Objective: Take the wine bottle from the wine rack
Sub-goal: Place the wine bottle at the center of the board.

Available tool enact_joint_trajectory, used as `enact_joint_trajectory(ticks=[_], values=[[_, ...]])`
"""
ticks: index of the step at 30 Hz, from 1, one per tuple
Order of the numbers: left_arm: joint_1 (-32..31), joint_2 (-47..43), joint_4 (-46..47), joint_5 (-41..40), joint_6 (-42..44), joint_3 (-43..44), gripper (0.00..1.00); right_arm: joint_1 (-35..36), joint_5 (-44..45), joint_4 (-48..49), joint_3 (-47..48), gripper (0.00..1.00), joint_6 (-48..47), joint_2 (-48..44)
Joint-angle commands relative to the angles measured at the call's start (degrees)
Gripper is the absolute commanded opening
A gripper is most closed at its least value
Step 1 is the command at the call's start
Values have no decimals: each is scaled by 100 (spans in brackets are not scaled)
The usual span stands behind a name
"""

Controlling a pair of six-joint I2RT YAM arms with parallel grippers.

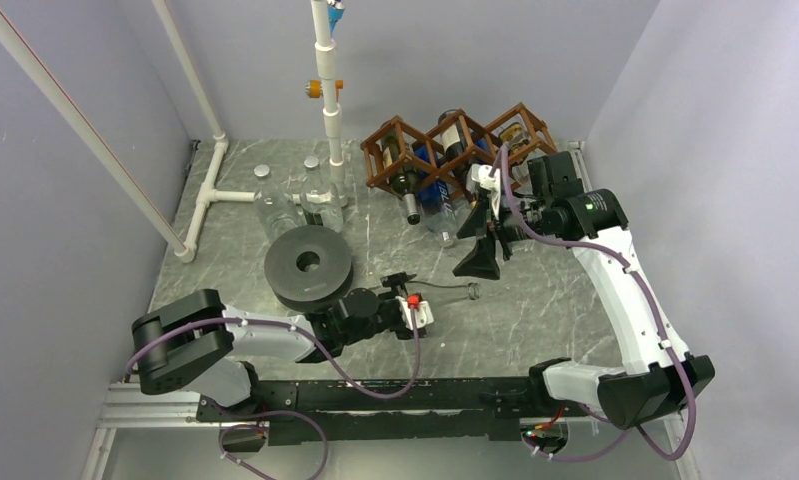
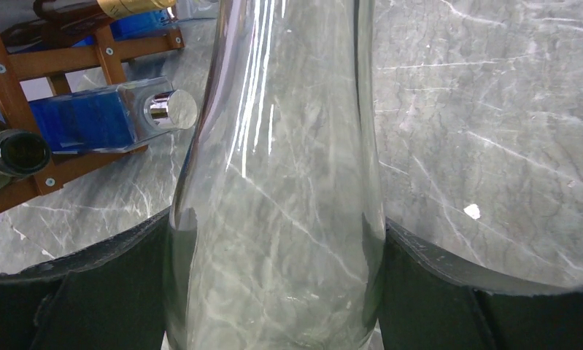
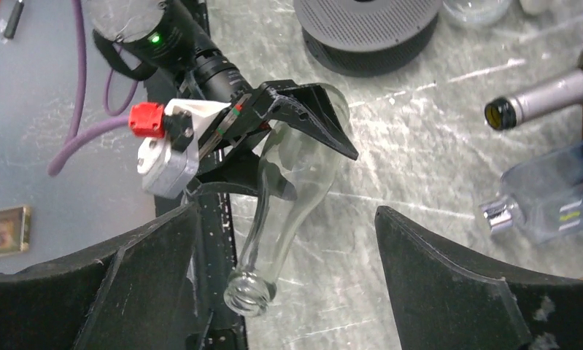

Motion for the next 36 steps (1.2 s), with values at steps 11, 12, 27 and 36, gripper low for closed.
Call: enact_joint_trajectory(ticks=[11,12,27,36], values=[[-34,-426,1321,186,-1172,-335,0,-376,-2589,-2118,16,98,-5549,-135],[-34,-417,1391,196,-1244,-350,0,-517,-2748,-2126,-183,99,-5772,-210],[-34,-327,1965,400,-1869,-404,0,-1399,-3442,-1329,-1712,100,-5648,-875],[-34,-73,2631,482,-2312,-436,0,-1312,-3750,60,-2290,99,-4041,-892]])
